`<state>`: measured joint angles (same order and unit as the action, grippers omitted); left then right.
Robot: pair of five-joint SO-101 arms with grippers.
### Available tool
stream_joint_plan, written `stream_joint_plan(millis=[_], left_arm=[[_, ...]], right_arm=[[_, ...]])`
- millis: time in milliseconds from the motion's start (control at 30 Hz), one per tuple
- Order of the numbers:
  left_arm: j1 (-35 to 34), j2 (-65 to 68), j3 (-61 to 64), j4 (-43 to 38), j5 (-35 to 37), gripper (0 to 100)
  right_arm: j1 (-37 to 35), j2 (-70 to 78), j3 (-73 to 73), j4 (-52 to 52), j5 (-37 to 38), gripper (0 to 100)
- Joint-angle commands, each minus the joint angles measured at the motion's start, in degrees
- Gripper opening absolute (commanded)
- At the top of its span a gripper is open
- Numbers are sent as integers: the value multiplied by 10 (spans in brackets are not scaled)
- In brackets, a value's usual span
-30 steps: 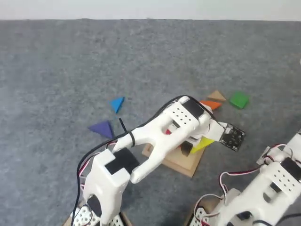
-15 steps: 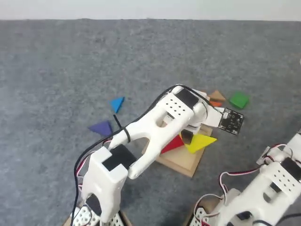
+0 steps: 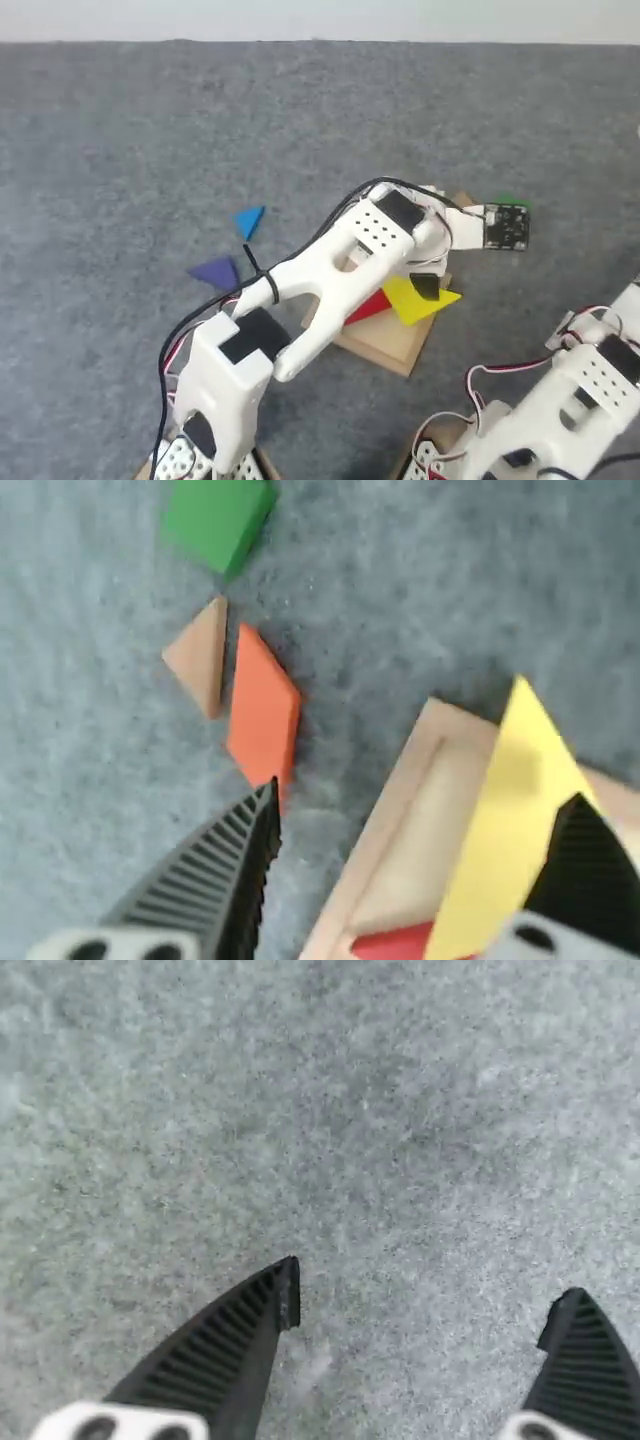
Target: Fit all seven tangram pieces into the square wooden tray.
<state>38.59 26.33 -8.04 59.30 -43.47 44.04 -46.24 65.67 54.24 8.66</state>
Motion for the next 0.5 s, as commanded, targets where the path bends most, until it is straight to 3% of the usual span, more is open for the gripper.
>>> stream_joint_plan(millis=[0,133,333,467], left_arm=[[4,-4,0,-12,76,397],[18,4,-2,28,120,384],[59,4,-2,59,122,174],[76,9,-1,75,122,170]], right_arm=[[-14,-16,-30,3,7,378],[-17,-16,-30,3,6,378],[-7,-16,-30,2,8,378],[41,-16,-31,1,8,378]])
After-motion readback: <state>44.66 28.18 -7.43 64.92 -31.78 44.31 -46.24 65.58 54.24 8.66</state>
